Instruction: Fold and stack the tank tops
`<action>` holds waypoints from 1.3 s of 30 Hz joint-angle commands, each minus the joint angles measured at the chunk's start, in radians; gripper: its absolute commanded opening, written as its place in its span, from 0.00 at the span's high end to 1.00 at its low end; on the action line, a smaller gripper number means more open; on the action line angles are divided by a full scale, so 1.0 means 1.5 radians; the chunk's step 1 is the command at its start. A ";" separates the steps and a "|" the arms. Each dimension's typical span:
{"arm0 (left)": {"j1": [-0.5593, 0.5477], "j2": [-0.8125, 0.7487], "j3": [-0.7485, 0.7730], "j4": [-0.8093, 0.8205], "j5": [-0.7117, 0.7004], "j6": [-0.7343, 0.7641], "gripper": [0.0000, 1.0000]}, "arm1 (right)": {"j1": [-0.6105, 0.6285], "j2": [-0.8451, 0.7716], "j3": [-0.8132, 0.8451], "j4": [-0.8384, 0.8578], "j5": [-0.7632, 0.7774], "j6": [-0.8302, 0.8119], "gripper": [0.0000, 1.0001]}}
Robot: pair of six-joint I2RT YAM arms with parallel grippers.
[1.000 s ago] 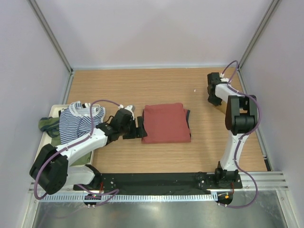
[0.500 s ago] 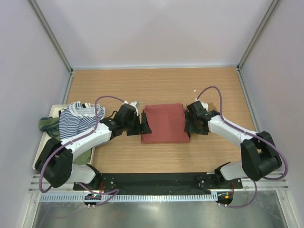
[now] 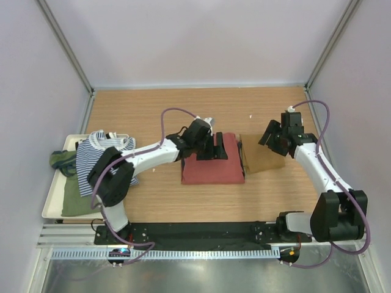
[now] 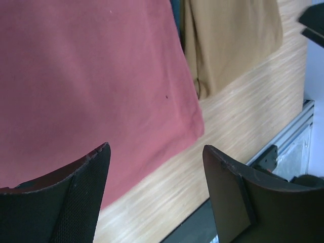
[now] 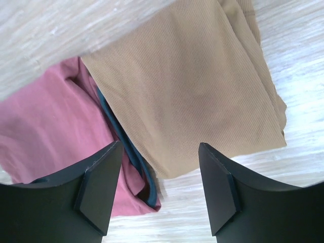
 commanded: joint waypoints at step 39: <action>-0.019 0.184 0.235 -0.054 -0.026 -0.025 0.18 | -0.144 -0.012 -0.177 0.121 -0.117 0.010 0.18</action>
